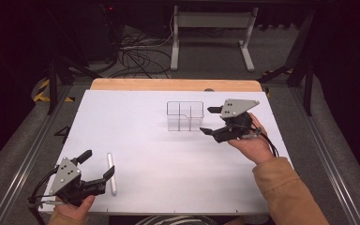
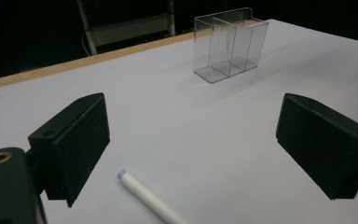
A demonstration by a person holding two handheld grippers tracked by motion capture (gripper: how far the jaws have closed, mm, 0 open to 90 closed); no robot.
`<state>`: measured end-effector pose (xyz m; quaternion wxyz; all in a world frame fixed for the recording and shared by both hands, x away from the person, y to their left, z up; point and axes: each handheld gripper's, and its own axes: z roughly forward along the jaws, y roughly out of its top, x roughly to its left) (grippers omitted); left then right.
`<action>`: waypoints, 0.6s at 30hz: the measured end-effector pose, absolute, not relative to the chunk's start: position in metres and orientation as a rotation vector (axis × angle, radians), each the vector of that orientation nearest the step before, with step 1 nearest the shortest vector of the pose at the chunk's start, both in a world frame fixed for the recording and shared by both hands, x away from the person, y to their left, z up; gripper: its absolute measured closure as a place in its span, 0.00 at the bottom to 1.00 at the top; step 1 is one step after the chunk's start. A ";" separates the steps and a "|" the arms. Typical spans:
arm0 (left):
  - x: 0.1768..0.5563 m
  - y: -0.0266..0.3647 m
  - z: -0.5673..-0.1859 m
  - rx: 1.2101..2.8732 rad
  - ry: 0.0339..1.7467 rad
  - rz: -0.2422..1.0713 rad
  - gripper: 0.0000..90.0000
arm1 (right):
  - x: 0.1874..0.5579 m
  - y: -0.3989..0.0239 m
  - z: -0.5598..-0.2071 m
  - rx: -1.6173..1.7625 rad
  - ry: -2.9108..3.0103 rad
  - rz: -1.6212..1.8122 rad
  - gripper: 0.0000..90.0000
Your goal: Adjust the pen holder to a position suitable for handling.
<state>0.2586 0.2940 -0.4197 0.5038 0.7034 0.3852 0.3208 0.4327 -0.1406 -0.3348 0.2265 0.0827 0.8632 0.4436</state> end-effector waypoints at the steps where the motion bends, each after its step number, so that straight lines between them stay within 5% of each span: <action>1: 0.259 0.294 -0.420 1.699 0.935 0.774 0.12 | 0.436 -0.138 -0.335 0.223 2.393 1.201 0.35; 18: 0.261 0.294 -0.421 1.714 0.944 0.753 0.13 | 0.478 -0.101 -0.335 0.135 2.534 1.031 0.40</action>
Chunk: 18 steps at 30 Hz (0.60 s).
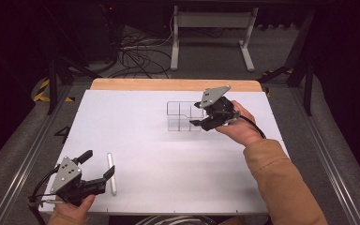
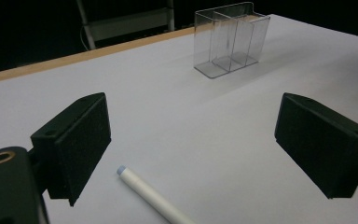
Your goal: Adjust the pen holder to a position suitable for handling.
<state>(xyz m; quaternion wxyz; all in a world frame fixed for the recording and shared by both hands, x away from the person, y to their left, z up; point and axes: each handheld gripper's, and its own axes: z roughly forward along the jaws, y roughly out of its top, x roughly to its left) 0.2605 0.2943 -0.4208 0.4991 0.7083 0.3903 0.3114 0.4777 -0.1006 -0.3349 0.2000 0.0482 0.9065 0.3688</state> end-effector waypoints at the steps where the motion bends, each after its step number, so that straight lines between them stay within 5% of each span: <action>1: 0.261 0.294 -0.421 1.713 0.945 0.755 0.13 | 0.480 -0.100 -0.335 0.134 2.541 1.029 0.40; 18: 0.262 0.294 -0.421 1.710 0.943 0.753 0.13 | 0.510 -0.087 -0.349 0.169 2.611 0.975 0.43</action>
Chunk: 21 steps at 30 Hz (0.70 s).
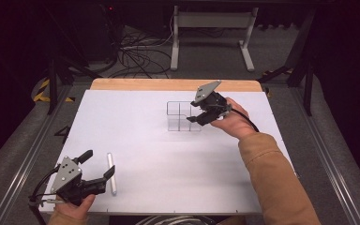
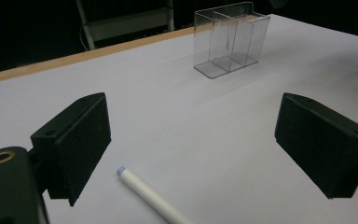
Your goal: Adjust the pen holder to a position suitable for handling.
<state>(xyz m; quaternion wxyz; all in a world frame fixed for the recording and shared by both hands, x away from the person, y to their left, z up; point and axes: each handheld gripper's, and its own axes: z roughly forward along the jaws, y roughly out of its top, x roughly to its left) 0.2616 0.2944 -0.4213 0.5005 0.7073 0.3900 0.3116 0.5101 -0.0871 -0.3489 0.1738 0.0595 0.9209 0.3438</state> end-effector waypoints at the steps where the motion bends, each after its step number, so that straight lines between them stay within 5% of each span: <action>1: 0.262 0.295 -0.421 1.710 0.943 0.754 0.13 | 0.512 -0.085 -0.350 0.171 2.615 0.963 0.44; 21: 0.263 0.297 -0.423 1.708 0.944 0.754 0.13 | 0.530 -0.048 -0.381 0.091 2.715 0.758 0.64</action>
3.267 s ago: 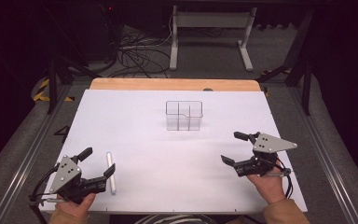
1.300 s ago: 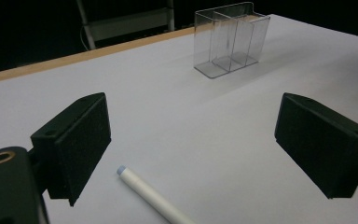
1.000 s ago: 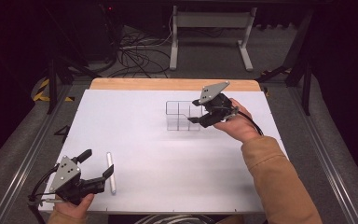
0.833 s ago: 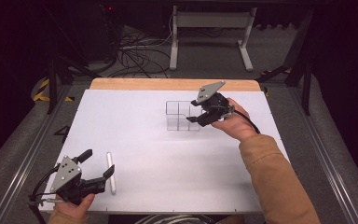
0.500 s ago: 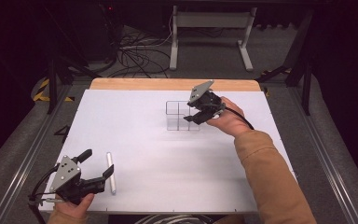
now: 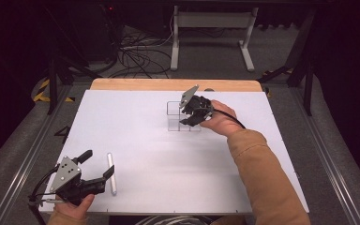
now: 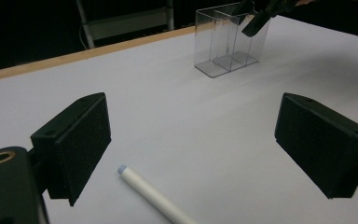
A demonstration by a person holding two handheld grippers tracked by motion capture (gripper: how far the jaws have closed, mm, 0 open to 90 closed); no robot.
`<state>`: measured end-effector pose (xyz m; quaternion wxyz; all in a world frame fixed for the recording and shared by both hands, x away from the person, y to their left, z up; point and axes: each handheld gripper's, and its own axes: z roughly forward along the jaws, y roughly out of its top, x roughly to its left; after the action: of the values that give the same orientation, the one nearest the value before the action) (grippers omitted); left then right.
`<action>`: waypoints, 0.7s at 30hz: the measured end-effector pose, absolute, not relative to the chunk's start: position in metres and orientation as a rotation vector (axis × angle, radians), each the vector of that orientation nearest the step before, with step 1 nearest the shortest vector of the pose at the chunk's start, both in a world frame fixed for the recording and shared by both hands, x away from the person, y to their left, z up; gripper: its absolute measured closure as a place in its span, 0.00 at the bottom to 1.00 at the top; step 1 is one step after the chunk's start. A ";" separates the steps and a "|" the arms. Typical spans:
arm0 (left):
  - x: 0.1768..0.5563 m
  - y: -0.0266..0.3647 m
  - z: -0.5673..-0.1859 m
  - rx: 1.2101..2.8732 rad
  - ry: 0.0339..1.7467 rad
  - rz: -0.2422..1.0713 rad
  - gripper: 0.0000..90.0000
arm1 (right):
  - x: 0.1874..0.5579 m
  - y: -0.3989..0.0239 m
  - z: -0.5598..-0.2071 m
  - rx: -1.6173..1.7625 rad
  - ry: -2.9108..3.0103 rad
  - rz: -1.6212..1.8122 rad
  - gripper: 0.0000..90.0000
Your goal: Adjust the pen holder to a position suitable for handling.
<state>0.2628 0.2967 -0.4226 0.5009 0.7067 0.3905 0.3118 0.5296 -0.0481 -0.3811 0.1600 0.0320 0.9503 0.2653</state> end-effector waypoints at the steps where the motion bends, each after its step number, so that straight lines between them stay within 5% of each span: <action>1: 0.263 0.297 -0.422 1.712 0.943 0.752 0.13 | 0.529 -0.046 -0.383 0.096 2.717 0.754 0.65; 9: 0.263 0.297 -0.423 1.716 0.943 0.749 0.13 | 0.533 -0.038 -0.395 0.080 2.736 0.684 0.65; 21: 0.263 0.297 -0.423 1.711 0.944 0.750 0.13 | 0.530 -0.038 -0.395 0.048 2.752 0.640 0.87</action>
<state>0.2629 0.2968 -0.4226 0.5006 0.7077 0.3905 0.3100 0.5300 -0.0385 -0.3948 0.1570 0.0167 0.9618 0.2236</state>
